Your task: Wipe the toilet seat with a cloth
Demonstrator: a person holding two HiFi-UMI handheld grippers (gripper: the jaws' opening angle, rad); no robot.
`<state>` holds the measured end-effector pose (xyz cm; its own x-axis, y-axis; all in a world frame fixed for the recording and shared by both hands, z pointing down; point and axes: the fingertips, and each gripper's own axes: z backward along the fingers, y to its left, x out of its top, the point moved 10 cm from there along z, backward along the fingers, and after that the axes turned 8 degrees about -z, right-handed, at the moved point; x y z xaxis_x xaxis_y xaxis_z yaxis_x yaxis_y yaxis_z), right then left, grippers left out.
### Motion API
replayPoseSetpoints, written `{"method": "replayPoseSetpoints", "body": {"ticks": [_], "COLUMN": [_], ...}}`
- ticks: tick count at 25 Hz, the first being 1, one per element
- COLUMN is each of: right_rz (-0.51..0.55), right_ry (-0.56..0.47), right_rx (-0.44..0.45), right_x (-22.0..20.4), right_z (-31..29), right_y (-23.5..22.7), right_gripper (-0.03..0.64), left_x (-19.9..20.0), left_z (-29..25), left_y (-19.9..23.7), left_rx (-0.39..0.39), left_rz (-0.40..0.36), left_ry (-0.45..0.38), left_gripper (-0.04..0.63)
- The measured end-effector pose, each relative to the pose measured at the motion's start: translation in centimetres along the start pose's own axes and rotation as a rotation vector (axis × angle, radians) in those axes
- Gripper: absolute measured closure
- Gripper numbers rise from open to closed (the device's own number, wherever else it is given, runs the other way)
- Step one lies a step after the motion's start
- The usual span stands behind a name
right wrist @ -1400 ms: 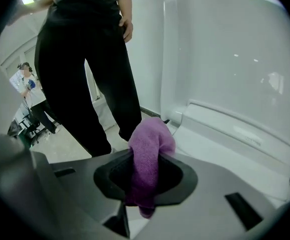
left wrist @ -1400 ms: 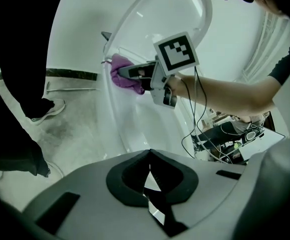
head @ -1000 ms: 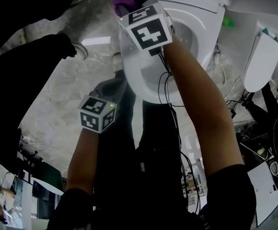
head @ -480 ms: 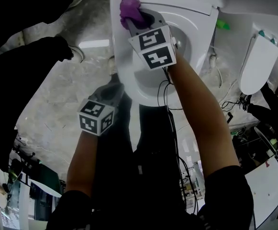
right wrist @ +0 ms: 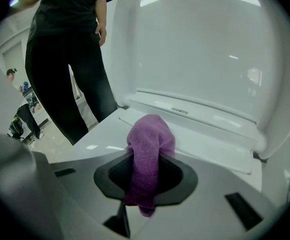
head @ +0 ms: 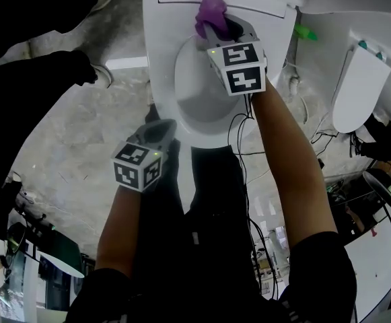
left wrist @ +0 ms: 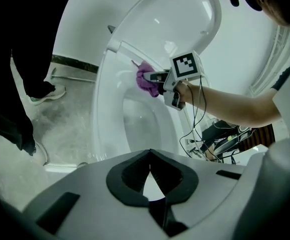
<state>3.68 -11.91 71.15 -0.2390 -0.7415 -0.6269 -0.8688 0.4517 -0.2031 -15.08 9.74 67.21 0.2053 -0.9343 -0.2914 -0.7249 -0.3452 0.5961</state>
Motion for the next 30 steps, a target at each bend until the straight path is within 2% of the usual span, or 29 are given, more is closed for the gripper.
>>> {"method": "replayPoseSetpoints", "body": {"ticks": [8, 15, 19, 21, 23, 26, 30], "right_rz": [-0.064, -0.21, -0.355, -0.36, -0.323, -0.315, -0.342], "right_ry": [0.025, 0.042, 0.053, 0.062, 0.063, -0.001, -0.139], "right_rx": [-0.094, -0.23, -0.293, -0.299, -0.267, -0.222, -0.236], "right_x": [-2.0, -4.3, -5.9, -6.3, -6.8, -7.3, -6.5], "right_z": [2.4, 4.9, 6.9, 7.6, 8.6, 12.3, 18.9], "right_y": [-3.5, -5.6, -6.4, -6.6, -6.3, -5.0, -3.0], "right_gripper": [0.531, 0.528, 0.529, 0.529, 0.529, 0.529, 0.529], "left_x": [-1.1, -0.1, 0.2, 0.7, 1.3, 2.7, 5.5], "left_z": [-0.6, -0.6, 0.6, 1.0, 1.4, 3.0, 6.3], "left_y": [-2.1, -3.3, -3.8, -4.1, -4.9, -6.7, -9.2], "left_rx": [0.0, 0.012, 0.053, 0.076, 0.092, 0.123, 0.176], "left_rz": [0.012, -0.021, -0.003, 0.001, 0.001, -0.026, -0.056], "left_ry": [-0.008, -0.032, -0.084, -0.124, -0.157, -0.197, -0.278], "left_gripper": [0.586, 0.586, 0.586, 0.586, 0.586, 0.586, 0.586]}}
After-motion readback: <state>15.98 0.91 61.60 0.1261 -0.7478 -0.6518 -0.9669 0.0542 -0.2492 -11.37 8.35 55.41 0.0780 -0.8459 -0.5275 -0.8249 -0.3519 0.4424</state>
